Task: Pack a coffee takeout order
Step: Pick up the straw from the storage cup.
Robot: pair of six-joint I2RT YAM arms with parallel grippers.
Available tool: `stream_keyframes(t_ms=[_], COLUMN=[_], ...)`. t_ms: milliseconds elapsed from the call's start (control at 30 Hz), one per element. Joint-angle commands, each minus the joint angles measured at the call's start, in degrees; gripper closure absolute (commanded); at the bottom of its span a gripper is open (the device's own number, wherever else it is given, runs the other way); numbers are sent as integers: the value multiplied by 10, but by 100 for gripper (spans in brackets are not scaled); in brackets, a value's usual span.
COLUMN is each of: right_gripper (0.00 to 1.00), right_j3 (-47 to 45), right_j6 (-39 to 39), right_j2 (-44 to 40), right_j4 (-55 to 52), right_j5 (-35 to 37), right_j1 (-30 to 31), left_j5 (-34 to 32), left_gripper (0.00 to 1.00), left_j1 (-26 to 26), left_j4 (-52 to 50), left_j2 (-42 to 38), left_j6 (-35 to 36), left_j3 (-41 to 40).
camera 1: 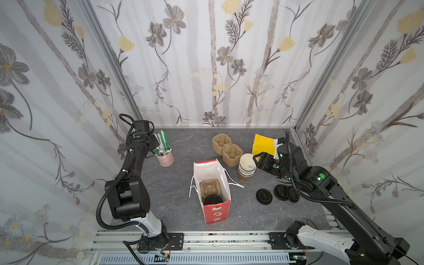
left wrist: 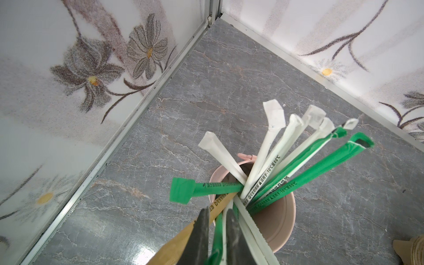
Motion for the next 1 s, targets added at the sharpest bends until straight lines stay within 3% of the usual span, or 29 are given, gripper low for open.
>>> stream_keyframes(t_ms=[0,633,967], right_gripper=[32,32,32], right_j3=[5,12,12], right_j6=[4,4,3], right_j2=[3,4,5], right_j4=[24,22,21], right_j5=[-5,-5,-7], right_j1=[0,0,0], left_j5=[-10,-18,-26], left_gripper=[88,100,100], left_j1=[-1,0,-1], left_j4=[16,16,17], left_j2=[-3,-21,-50], left_j6=[5,5,5], left_j3=[-1,-11,-15])
